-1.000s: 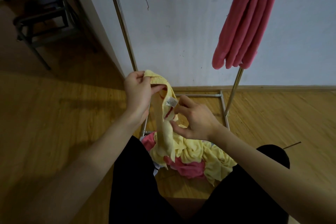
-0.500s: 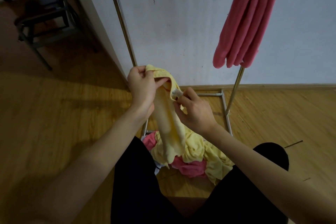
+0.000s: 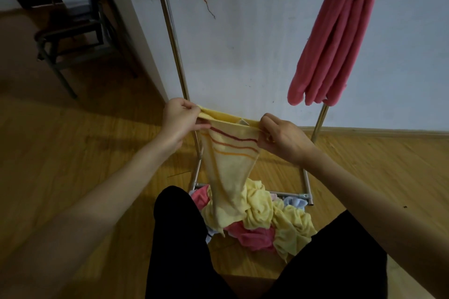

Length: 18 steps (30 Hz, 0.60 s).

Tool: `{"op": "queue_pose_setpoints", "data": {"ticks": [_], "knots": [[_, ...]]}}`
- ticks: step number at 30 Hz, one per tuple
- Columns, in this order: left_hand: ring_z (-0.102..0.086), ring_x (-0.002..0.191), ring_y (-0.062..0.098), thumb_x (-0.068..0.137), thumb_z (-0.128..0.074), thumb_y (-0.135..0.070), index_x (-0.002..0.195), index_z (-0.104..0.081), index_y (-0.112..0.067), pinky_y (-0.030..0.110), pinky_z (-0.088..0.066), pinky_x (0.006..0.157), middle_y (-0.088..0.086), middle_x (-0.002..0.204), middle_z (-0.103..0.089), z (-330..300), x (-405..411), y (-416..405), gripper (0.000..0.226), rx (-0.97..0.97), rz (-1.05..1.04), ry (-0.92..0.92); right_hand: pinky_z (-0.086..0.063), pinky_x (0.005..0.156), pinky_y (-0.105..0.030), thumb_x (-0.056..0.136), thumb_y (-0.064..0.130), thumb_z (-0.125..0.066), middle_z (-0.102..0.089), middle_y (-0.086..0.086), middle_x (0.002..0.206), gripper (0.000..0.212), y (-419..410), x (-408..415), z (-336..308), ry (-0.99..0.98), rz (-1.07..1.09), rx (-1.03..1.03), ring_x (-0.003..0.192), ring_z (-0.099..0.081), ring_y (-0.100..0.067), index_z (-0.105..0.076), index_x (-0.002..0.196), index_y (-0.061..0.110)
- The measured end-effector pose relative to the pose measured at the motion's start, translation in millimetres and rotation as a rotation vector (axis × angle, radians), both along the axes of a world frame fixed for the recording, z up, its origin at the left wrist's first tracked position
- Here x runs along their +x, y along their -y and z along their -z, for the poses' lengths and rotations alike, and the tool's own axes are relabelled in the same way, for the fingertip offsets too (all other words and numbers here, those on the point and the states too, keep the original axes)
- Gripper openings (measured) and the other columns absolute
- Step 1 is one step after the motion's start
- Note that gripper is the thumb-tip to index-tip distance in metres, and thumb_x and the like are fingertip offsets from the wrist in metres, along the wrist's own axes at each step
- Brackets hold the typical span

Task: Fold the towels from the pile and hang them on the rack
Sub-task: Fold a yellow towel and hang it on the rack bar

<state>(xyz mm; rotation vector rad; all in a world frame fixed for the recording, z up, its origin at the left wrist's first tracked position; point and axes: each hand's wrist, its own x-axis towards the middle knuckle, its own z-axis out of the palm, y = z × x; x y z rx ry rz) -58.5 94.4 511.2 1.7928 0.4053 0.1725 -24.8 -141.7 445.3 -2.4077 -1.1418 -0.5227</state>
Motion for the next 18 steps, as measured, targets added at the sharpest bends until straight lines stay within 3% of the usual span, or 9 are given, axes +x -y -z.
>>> {"op": "queue_pose_setpoints", "data": {"ticks": [6,8,11,15,18], "knots": [[-0.07,0.059,0.017,0.09,-0.059,-0.006,0.09,-0.065,-0.006,0.032,-0.061,0.062,0.011,0.075,-0.069,-8,2,-18,0.005,0.506,0.215,-0.03,-0.029,0.044,-0.026,0.085,0.011,-0.061,-0.038,0.002,0.067,0.024,2,0,-10,-0.002,-0.056,-0.039,0.047,-0.037,-0.017,-0.037,0.08,0.014],[-0.068,0.056,0.012,0.089,-0.062,-0.01,0.089,-0.067,-0.009,0.026,-0.059,0.059,0.005,0.07,-0.068,-9,2,-20,0.006,0.673,0.267,-0.012,-0.031,0.042,-0.025,0.085,0.009,-0.062,-0.039,0.001,0.066,0.028,4,0,-13,-0.002,-0.06,-0.054,0.046,-0.038,-0.018,-0.035,0.081,0.016],[-0.064,0.07,0.009,0.087,-0.065,-0.014,0.087,-0.07,-0.012,0.02,-0.052,0.061,-0.003,0.076,-0.065,-12,2,-23,0.005,0.837,0.271,0.055,-0.035,0.041,-0.03,0.083,0.006,-0.064,-0.041,0.0,0.066,0.026,4,3,-17,-0.006,-0.031,-0.06,0.047,-0.04,-0.02,-0.039,0.08,0.011],[-0.06,0.083,0.009,0.087,-0.064,-0.01,0.085,-0.07,-0.015,0.027,-0.053,0.073,-0.003,0.083,-0.064,-26,5,-23,0.008,0.795,0.305,0.144,-0.032,0.047,-0.03,0.082,0.004,-0.063,-0.042,0.005,0.069,0.025,7,8,-28,-0.055,0.069,0.087,0.051,-0.04,-0.021,-0.04,0.091,0.009],[-0.061,0.086,0.011,0.087,-0.061,-0.003,0.084,-0.07,-0.014,0.022,-0.05,0.073,-0.001,0.084,-0.065,-45,6,-23,0.015,0.69,0.384,0.181,-0.039,0.052,-0.029,0.087,0.008,-0.061,-0.051,0.006,0.075,0.031,7,12,-40,-0.083,0.092,0.241,0.058,-0.047,-0.015,-0.041,0.111,0.014]]}}
